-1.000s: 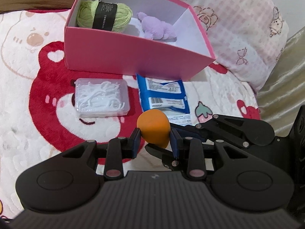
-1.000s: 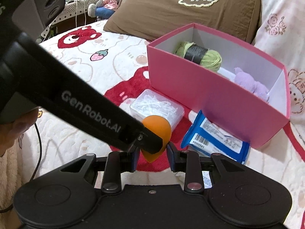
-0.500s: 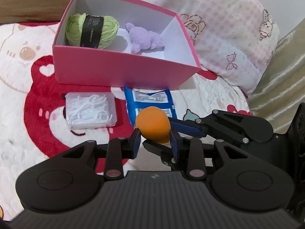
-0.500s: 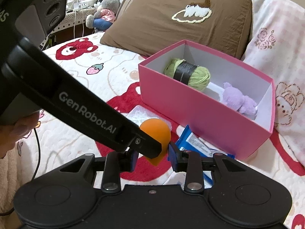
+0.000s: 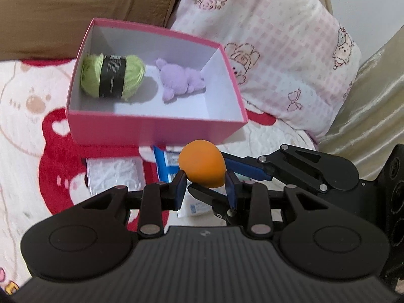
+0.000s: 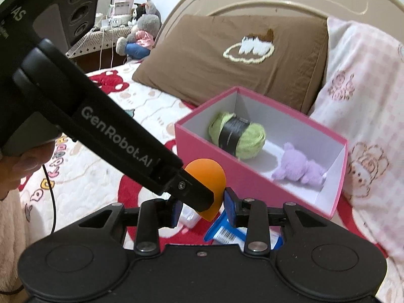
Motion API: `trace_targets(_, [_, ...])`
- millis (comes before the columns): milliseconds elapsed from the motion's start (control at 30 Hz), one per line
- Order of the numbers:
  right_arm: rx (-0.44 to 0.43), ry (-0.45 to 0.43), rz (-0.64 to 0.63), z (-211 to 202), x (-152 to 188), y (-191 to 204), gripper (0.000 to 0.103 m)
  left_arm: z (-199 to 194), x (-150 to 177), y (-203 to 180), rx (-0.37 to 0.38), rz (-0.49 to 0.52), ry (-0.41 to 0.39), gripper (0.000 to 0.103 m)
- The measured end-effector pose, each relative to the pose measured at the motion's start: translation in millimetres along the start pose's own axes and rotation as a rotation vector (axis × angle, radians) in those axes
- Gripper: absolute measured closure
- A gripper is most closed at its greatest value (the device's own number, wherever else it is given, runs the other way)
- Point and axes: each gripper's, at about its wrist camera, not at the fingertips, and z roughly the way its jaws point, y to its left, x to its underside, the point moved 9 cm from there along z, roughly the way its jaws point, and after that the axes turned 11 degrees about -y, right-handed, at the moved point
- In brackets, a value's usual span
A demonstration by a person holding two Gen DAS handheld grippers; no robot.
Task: Organize objects
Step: 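Carry the orange sponge with the left tool over the pink box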
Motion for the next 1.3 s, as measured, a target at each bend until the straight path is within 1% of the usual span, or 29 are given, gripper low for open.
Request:
trace_targets(200, [0.007,-0.012,0.020,3,-26,-21,0.062,4,-35,-9,-0.003,0.007,0.007,0.072])
trace_targets(300, [-0.007,-0.005,0.051,10,-38,-32,0.062,8,-51,-7,-0.013,-0.025,0.020,0.072])
trace_targets(467, [-0.010,-0.010,0.034,23,-59,-47,0.063,10,-82,-3,-0.013,-0.049,-0.023,0.072])
trace_targets(600, [-0.033,-0.011,0.044,36,-75,-59,0.063,14,-102,8,-0.029,-0.075,-0.049,0.072])
trace_targets(733, [-0.068,-0.004,0.021,56,-87,-65,0.063,20,-119,23,-0.054,-0.088,-0.075,0.072])
trace_targets(833, [-0.093,0.005,0.011,75,-94,-68,0.063,29,-131,37,-0.089,-0.085,-0.090,0.072])
trace_targets(1000, [-0.147,0.023,0.050,113,-101,-78,0.063,48,-147,62,-0.134,-0.086,-0.101,0.072])
trace_targets(1100, [-0.171,0.036,0.059,136,-101,-84,0.063,63,-155,69,-0.161,-0.027,-0.108,0.072])
trace_targets(1200, [-0.192,0.045,0.075,157,-99,-94,0.063,78,-159,77,-0.184,-0.020,-0.100,0.072])
trace_targets(1300, [-0.210,0.071,0.079,176,-93,-101,0.063,97,-161,90,-0.211,-0.045,-0.075,0.072])
